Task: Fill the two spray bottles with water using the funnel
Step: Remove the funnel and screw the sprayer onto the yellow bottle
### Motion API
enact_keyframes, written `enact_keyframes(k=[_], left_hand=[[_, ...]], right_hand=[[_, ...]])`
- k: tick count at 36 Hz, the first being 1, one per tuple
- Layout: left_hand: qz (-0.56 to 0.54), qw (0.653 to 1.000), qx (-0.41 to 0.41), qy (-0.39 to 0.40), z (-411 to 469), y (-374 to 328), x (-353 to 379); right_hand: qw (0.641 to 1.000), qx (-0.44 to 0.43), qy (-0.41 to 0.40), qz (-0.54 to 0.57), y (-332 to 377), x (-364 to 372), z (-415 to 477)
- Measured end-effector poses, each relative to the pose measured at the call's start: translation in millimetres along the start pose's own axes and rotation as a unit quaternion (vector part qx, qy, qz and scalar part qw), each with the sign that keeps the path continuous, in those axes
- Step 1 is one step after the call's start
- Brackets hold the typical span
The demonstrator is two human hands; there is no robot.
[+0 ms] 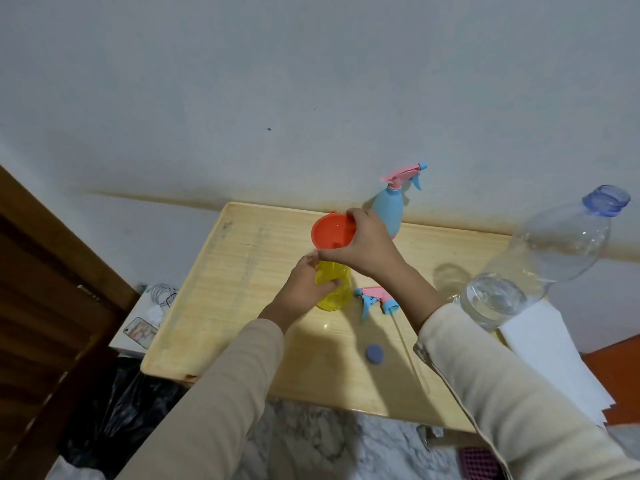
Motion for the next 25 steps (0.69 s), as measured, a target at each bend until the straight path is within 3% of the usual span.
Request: enact_keyframes(k=[25], left_hand=[[-0.045,0.999,-0.001,-0.020,3.7,12.1,4.0]], right_hand=[[1.000,-0.011,0.012,-0.004,5.2,-12.6,-0.9]])
Point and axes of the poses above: each hand's wrist, its own z-axis towards the middle knuckle, its own x-axis out of the palm, y = z × x, the point moved 5 cm from there along z, towards the middle knuckle, and after that the axes turned 6 degrees about x, right-handed, at the moved point
